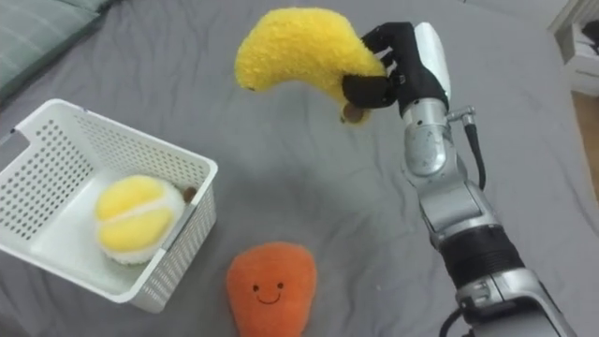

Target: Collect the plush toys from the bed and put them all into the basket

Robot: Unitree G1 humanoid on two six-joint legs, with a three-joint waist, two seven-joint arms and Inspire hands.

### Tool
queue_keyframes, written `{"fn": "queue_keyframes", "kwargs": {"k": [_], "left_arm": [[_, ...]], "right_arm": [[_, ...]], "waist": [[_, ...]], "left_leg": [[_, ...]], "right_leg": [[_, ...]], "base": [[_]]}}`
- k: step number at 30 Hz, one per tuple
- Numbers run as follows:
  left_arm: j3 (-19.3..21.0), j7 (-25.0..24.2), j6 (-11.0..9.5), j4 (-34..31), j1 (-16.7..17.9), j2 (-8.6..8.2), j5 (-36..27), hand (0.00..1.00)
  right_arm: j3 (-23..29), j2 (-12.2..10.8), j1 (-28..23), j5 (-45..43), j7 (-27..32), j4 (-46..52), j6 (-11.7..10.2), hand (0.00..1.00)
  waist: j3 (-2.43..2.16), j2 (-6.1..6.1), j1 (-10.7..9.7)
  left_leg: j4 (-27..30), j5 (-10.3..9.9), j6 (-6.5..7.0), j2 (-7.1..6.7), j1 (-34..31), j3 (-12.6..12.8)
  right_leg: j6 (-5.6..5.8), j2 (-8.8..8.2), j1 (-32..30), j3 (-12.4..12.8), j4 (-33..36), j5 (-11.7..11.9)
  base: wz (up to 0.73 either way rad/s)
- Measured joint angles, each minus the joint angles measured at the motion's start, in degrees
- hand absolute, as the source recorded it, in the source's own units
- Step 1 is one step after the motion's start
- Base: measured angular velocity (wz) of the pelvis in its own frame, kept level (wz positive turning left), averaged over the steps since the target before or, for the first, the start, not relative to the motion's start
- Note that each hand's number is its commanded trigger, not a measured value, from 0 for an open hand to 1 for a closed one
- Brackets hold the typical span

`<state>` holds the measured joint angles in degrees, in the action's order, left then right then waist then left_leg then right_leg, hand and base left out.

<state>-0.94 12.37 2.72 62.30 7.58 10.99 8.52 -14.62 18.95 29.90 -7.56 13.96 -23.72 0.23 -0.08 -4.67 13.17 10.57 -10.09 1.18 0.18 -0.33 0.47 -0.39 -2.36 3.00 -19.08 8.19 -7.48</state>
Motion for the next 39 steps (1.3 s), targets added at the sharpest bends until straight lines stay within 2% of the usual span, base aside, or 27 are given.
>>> {"fn": "queue_keyframes", "kwargs": {"k": [2, 3, 9, 11, 15, 17, 24, 28, 30, 31, 32, 33, 36, 39], "left_arm": [[0.1, -0.1, 0.8, 0.0, 0.6, -0.67, 0.8, 0.00], [0.2, -0.2, 1.3, 0.0, 0.9, -0.91, 0.9, 0.00], [1.8, -1.1, 2.2, -0.4, 1.5, -1.37, 3.8, 0.00], [2.9, -1.5, 2.6, -1.0, 2.1, -1.35, 5.9, 0.00], [3.1, -1.6, 3.4, -4.5, 3.6, -1.37, 8.6, 0.00], [3.1, -1.6, 4.0, -4.6, 3.3, -1.46, 8.7, 0.00], [4.0, -2.1, 5.6, -6.3, 2.7, -3.18, 10.2, 0.00], [4.2, -2.9, 5.9, -6.6, 2.1, -3.42, 11.6, 0.00], [4.6, -2.9, 6.1, -6.6, 1.4, -3.41, 12.3, 0.00], [4.6, -2.9, 6.1, -6.6, 1.2, -3.52, 12.4, 0.00], [4.6, -2.9, 6.2, -6.6, 1.2, -3.54, 12.4, 0.00], [4.7, -2.9, 6.6, -6.6, 1.3, -3.54, 12.4, 0.00], [5.5, -2.9, 7.3, -6.7, 1.4, -3.39, 12.4, 0.00], [6.7, -2.9, 7.5, -7.2, 1.5, -3.22, 12.4, 0.00]], "right_arm": [[0.0, -0.6, 0.0, 0.2, -0.4, 1.9, 0.0, 1.00], [0.0, -1.3, 0.0, 0.2, -0.5, 3.0, 0.0, 1.00], [-0.1, -4.0, -0.2, -1.8, -2.8, 6.9, 0.1, 1.00], [-0.1, -5.1, -0.4, -2.8, -3.0, 8.3, 0.7, 1.00], [-1.8, -5.5, -1.6, -2.9, -3.0, 12.4, 1.3, 1.00], [-3.3, -5.7, -1.6, -4.1, -3.1, 13.2, 1.7, 1.00], [-6.1, -8.2, -1.6, -9.0, -5.9, 13.3, 5.0, 1.00], [-6.6, -10.5, -1.5, -11.2, -7.2, 13.2, 5.5, 1.00], [-6.7, -11.8, -1.0, -12.3, -7.2, 12.8, 6.2, 1.00], [-6.7, -11.9, -0.6, -12.8, -7.3, 12.2, 6.3, 1.00], [-6.8, -11.9, -0.3, -12.9, -7.3, 11.9, 6.4, 1.00], [-7.4, -11.9, 0.4, -13.0, -7.3, 10.9, 6.8, 1.00], [-9.0, -11.9, 1.7, -13.1, -7.7, 9.2, 7.4, 1.00], [-9.0, -11.9, 1.7, -13.1, -7.9, 8.7, 7.7, 1.00]], "waist": [[-0.17, 0.71, 0.1], [-0.01, 1.05, 0.1], [0.02, 1.13, 0.3], [0.02, 1.08, 0.9], [0.08, 1.12, 2.6], [0.11, 1.09, 3.2], [0.54, 0.78, 6.1], [0.92, 0.28, 7.9], [1.09, -0.66, 9.0], [0.94, -1.11, 9.4], [0.94, -1.17, 9.6], [0.94, -1.21, 10.7], [0.95, -1.48, 11.5], [1.21, -2.05, 12.3]], "left_leg": [[0.3, 0.1, 0.09, -0.09, 0.4, 0.1], [0.3, 0.3, 0.11, -0.12, 0.8, 0.2], [0.3, 1.0, 0.21, -0.96, 1.4, -1.0], [-0.1, 1.0, 0.22, -0.98, 1.8, -1.2], [-0.5, 1.0, 0.30, -1.12, 2.4, -2.3], [-0.9, 1.0, 0.30, -1.15, 2.5, -2.7], [-1.0, 1.0, 0.32, -1.84, 1.5, -5.3], [-0.7, 1.0, 0.32, -2.03, 0.8, -6.3], [-0.7, 1.2, 0.29, -2.74, 0.1, -7.6], [-0.3, 1.4, 0.34, -2.93, -0.3, -8.3], [-0.2, 1.4, 0.37, -2.94, -0.5, -8.6], [-0.1, 1.4, 0.43, -2.94, -0.5, -8.6], [0.1, 1.5, 0.47, -3.08, -0.9, -9.3], [0.3, 1.5, 0.41, -3.60, -1.3, -10.1]], "right_leg": [[0.02, -0.21, 0.2, 0.0, 0.6, 0.0], [-0.02, -0.29, 0.7, -0.2, 0.5, -0.1], [-0.06, -0.60, 2.0, -1.5, 0.4, -0.5], [0.21, -0.62, 2.3, -1.6, 0.4, -0.7], [0.74, -0.59, 2.8, -2.4, 0.4, -1.0], [0.89, -0.66, 2.9, -3.1, 0.4, -1.1], [1.20, -0.87, 3.0, -4.7, 0.4, -1.3], [1.41, -0.97, 2.9, -4.8, 0.3, -1.5], [1.47, -1.04, 2.8, -5.2, -0.1, -1.6], [1.47, -1.05, 2.8, -5.2, -0.3, -1.6], [1.47, -1.08, 2.9, -5.1, -0.3, -1.6], [1.47, -1.12, 2.9, -4.8, -0.3, -1.6], [1.47, -1.21, 2.9, -5.1, -0.4, -1.6], [1.62, -1.24, 2.8, -5.2, -0.4, -1.7]], "base": [[0.00], [0.00], [0.15], [0.06], [0.11], [0.13], [0.15], [0.14], [0.30], [0.28], [0.21], [0.12], [0.12], [0.13]]}}
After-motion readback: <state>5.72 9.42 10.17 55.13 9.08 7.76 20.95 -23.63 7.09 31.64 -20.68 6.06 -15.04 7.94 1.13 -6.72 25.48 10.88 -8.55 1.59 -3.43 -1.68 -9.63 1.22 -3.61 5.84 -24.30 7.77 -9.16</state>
